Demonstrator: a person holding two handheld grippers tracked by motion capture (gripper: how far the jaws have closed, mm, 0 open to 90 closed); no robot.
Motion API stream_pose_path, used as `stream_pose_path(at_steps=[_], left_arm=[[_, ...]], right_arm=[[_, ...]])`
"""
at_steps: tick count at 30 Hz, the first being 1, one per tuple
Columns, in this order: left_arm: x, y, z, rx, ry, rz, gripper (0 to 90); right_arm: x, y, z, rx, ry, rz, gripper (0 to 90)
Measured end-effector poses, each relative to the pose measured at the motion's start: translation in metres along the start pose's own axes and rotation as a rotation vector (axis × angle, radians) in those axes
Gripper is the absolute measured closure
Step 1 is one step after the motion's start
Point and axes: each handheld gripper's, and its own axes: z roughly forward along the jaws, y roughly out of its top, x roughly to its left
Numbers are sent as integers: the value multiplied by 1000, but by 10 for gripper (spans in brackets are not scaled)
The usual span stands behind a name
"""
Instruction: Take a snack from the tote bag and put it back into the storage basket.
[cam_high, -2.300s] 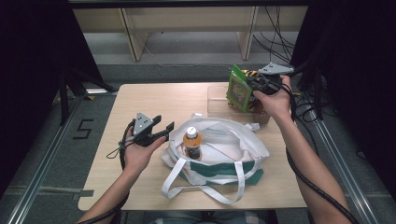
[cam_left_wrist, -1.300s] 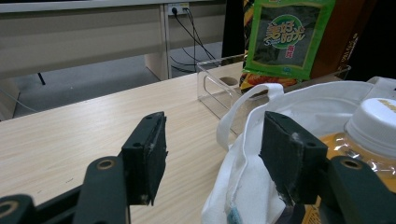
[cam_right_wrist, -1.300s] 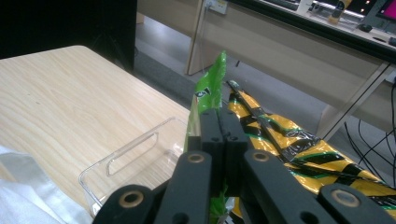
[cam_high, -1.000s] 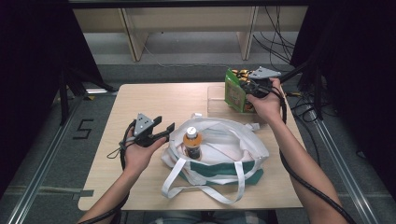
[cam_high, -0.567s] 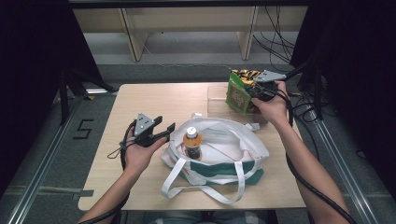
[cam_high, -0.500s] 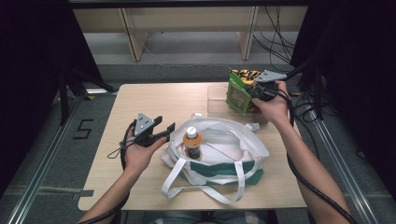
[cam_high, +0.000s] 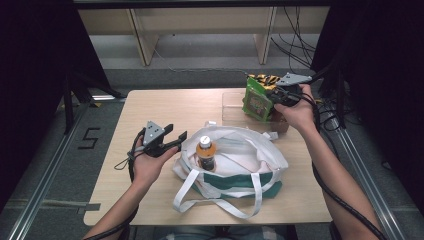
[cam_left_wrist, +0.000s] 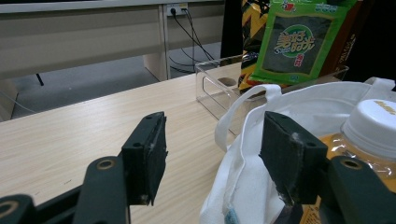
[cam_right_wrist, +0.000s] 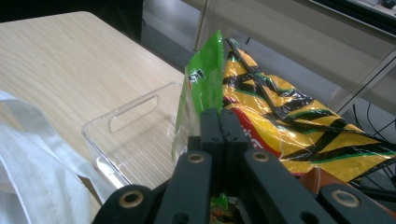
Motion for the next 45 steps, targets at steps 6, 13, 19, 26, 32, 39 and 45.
stream_pose_path(at_steps=[6, 13, 19, 26, 32, 39, 45], left_arm=[[0, 0, 0, -2, 2, -4, 401], [0, 0, -1, 2, 2, 6, 401], [1, 0, -1, -2, 4, -1, 400], [0, 1, -2, -2, 5, 1, 401], [1, 2, -3, -7, 8, -1, 400], [1, 2, -3, -5, 6, -1, 399], [0, 4, -4, -13, 7, 1, 400]], right_arm=[[-8, 1, -5, -2, -17, -30, 900], [-7, -7, -2, 21, -20, -32, 900], [-7, -17, 3, 64, -8, -7, 900], [-3, -25, 9, 101, -13, -23, 900], [-2, -35, 12, 148, -42, -58, 900], [-2, -39, 12, 157, -52, -47, 900], [0, -39, 9, 166, -76, -37, 853]])
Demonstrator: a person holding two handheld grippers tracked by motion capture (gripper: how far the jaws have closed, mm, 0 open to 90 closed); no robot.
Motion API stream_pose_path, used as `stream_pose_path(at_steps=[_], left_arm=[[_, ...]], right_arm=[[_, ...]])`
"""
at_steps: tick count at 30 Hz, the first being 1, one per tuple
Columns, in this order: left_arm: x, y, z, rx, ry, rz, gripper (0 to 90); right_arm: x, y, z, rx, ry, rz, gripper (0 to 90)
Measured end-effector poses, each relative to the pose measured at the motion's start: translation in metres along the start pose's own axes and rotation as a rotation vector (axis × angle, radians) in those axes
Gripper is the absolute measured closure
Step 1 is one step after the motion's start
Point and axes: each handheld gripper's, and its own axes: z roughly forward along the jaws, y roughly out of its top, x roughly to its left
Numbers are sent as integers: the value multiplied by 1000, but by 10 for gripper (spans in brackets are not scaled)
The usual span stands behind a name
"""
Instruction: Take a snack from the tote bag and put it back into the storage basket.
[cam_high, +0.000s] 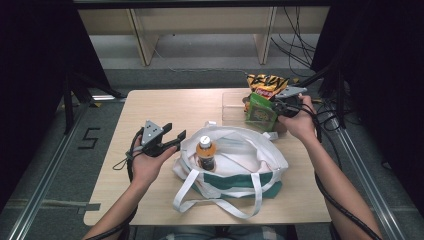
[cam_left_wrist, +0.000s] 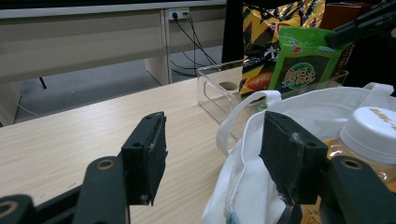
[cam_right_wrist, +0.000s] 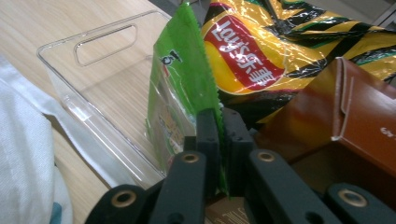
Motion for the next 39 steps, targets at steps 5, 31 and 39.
stream_pose_path(at_steps=[5, 31, 39], left_arm=[[-1, 3, -1, -10, -10, 2, 407], [-7, 5, -2, -11, -35, 2, 382], [-6, 5, -3, -17, -42, -12, 379]], right_arm=[[0, 0, -4, -14, -16, 0, 774], [10, -5, -47, -127, -14, 94, 567], [16, -16, -58, -152, -7, 139, 492]])
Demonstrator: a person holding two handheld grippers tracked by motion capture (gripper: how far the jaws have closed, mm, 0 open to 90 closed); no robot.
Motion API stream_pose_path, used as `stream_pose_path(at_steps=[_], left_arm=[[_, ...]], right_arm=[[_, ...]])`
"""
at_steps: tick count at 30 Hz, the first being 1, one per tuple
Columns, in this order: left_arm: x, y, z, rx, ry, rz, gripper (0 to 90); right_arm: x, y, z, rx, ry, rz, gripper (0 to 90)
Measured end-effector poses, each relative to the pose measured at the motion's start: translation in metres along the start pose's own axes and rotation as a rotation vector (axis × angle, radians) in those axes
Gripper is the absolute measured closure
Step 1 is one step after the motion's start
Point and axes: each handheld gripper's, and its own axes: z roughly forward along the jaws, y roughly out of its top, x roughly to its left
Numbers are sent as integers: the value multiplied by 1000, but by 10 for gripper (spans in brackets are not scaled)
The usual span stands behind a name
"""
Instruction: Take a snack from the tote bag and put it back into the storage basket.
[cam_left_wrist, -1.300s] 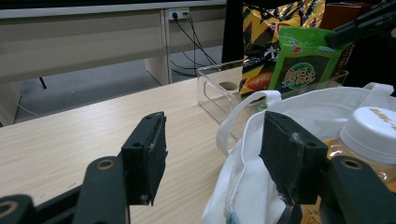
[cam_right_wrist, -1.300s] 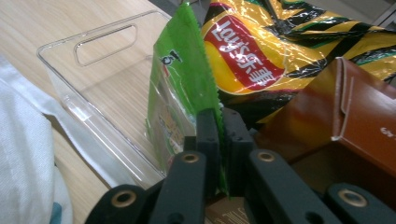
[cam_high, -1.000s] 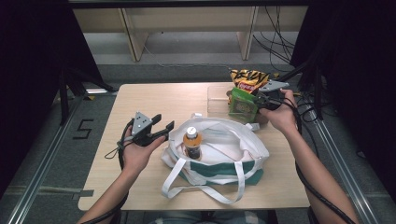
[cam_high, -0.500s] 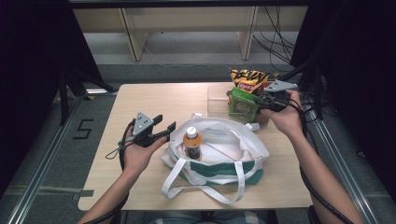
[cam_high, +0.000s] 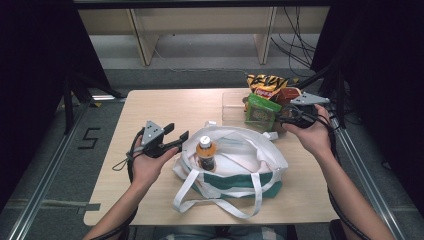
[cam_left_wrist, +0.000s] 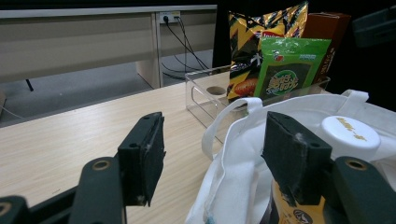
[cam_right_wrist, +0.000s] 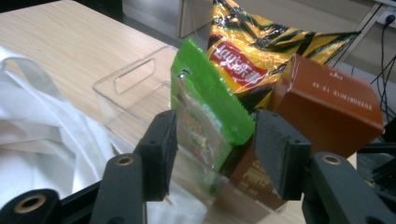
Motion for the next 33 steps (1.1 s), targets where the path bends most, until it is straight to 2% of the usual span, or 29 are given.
stream_pose_path(at_steps=[1, 2, 5, 9, 11, 12, 13, 14, 15, 17, 18, 20, 22, 23, 24, 25, 26, 27, 28, 29, 30, 31, 32, 33], left_arm=[[0, 0, 0, 1, 0, -1, 378], [0, -1, 0, 2, -1, 1, 378], [1, -2, 1, 1, -8, 5, 377], [1, -2, 1, 4, -7, 2, 379], [1, -2, 1, -2, -12, 10, 379], [1, -2, 1, -6, -12, 11, 379], [0, -2, 0, 6, -2, -5, 378], [-1, -1, 0, 1, -4, -1, 378], [-1, -1, -1, 0, -4, -2, 378], [-1, 0, -1, -3, -5, -3, 378], [-1, 1, -1, -3, -5, 10, 378], [-2, 0, -1, -3, -9, 3, 378], [-3, 0, -2, -3, -8, 0, 378], [-3, 0, -2, -1, -7, -1, 378], [-3, 1, -2, 1, -6, -2, 379], [-3, 2, -2, -1, -9, 5, 379], [-4, 3, -3, -6, -9, -4, 379], [-5, 5, -2, -12, -11, 6, 379], [-7, 6, -3, -12, -15, 4, 379], [-8, 6, -3, -14, -24, 5, 379], [-9, 6, -3, -16, -37, 5, 379], [-9, 6, -3, -15, -45, 1, 379], [-10, 6, -2, -15, -48, 4, 379], [-12, 6, -2, -15, -50, 8, 378]], right_arm=[[0, -1, -3, 14, 9, 4, 487], [2, -3, -4, 1, 4, 26, 483], [2, -7, -11, -3, 9, 24, 473], [6, -11, -16, -29, 1, 50, 468], [6, -12, -20, -2, 14, 58, 466], [5, -13, -19, -17, 7, 37, 465], [4, -14, -20, -13, 6, 37, 464], [5, -14, -20, -14, 3, 45, 463], [4, -15, -21, -16, 4, 32, 461], [7, -16, -24, -15, 3, 69, 456], [6, -18, -24, -26, -2, 62, 454], [4, -20, -25, -14, 7, 66, 452], [6, -22, -27, -10, 3, 99, 451], [5, -22, -27, -3, 7, 92, 451], [8, -23, -27, -7, 2, 129, 451], [6, -24, -27, -24, -4, 97, 451], [7, -25, -30, -4, 9, 117, 451], [7, -26, -29, -31, -7, 108, 451], [7, -28, -31, -23, -3, 99, 451], [8, -29, -32, -22, -2, 116, 451], [7, -31, -33, -13, 5, 112, 451], [7, -32, -34, -13, 4, 126, 451], [7, -33, -34, -23, -8, 117, 451], [8, -34, -35, -9, -1, 135, 451]])
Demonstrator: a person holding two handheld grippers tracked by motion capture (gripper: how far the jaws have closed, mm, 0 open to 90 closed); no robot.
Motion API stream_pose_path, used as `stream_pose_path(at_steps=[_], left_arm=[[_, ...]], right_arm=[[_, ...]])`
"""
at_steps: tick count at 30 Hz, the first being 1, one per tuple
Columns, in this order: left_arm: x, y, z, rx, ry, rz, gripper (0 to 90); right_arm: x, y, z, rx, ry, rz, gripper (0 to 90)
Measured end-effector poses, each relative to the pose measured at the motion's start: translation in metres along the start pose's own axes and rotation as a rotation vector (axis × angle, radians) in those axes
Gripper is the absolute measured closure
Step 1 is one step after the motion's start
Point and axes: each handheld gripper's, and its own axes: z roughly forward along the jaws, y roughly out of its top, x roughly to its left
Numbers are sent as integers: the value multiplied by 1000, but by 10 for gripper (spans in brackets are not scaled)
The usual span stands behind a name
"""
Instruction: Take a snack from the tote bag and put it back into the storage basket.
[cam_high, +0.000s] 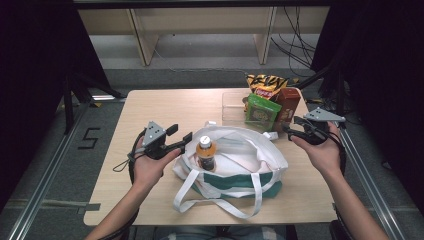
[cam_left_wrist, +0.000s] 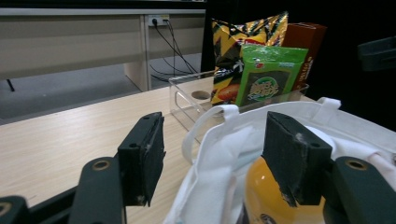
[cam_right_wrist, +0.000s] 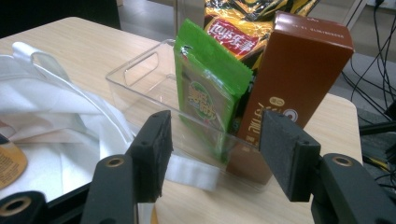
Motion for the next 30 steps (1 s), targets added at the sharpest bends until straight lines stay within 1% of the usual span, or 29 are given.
stream_pose_path(at_steps=[1, 2, 3, 4, 5, 6, 7, 8, 9, 10, 11, 12, 13, 14, 16, 17, 18, 19, 20, 21, 23, 25, 26, 27, 28, 29, 30], left_arm=[[-1, 0, 0, 2, -3, -6, 379], [-2, 1, 0, 0, -8, -8, 378], [-1, 1, 0, -1, -9, 8, 378], [-2, 1, 0, -1, -12, -8, 379], [-3, 1, 0, -1, -16, -16, 378], [-3, 2, 0, -2, -19, -14, 379], [-4, 2, 1, -4, -21, -16, 379], [-5, 3, 1, -3, -25, -18, 379], [-6, 3, 1, -3, -29, -17, 379], [-7, 3, 1, -3, -32, -22, 379], [-9, 3, 2, -1, -34, -26, 379], [-10, 3, 2, -1, -37, -28, 379], [-10, 3, 2, 0, -37, -24, 379], [-11, 3, 2, -1, -40, -26, 379], [-12, 4, 2, 0, -43, -26, 379], [-13, 4, 2, 1, -45, -21, 379], [-13, 4, 2, 2, -46, -23, 379], [-14, 3, 2, 2, -48, -26, 379], [-15, 3, 2, 4, -52, -24, 380], [-15, 3, 2, 3, -55, -22, 380], [-17, 2, 1, 8, -60, -27, 381], [-19, 1, 0, 7, -68, -25, 383], [-19, 0, 0, 6, -73, -21, 383], [-20, 0, 0, 6, -76, -33, 383], [-21, 0, -1, 7, -79, -35, 383], [-21, 0, -1, 7, -83, -32, 383], [-22, 0, -1, 7, -83, -34, 384]], right_arm=[[-1, 0, -1, -3, -8, -8, 451], [-1, -1, -1, -4, -8, 0, 451], [-2, -1, -1, -1, -9, 0, 451], [-3, -1, -1, -16, -12, -12, 451], [-4, -1, -1, -6, -5, -9, 451], [-3, -1, -2, 6, -5, 16, 450], [-6, -1, -1, -19, -19, -4, 450], [-8, -1, -2, -3, 2, 1, 451], [-8, -1, -2, -14, -15, 3, 450], [-8, -2, -3, 0, -14, 17, 450], [-10, -3, -2, 4, -10, 17, 451], [-11, -3, -2, -4, -16, 20, 451], [-12, -4, -1, -8, -14, 13, 451], [-12, -4, -3, 11, -12, 28, 451], [-13, -5, -3, 3, -9, 22, 450], [-14, -5, -3, 3, -14, 11, 450], [-13, -5, -3, 7, -14, 20, 450], [-14, -5, -3, 6, -13, 18, 450], [-15, -5, -3, -5, -14, 9, 450], [-14, -5, -5, 6, -20, 26, 450], [-15, -4, -4, -2, -27, 22, 450], [-14, -3, -5, -2, -29, 30, 450], [-15, -2, -5, -7, -28, 21, 450], [-16, -1, -4, -12, -28, -2, 450], [-15, -1, -5, -15, -45, 4, 450], [-14, 0, -4, -31, -49, 8, 450], [-13, 0, -5, -18, -42, 29, 450]])
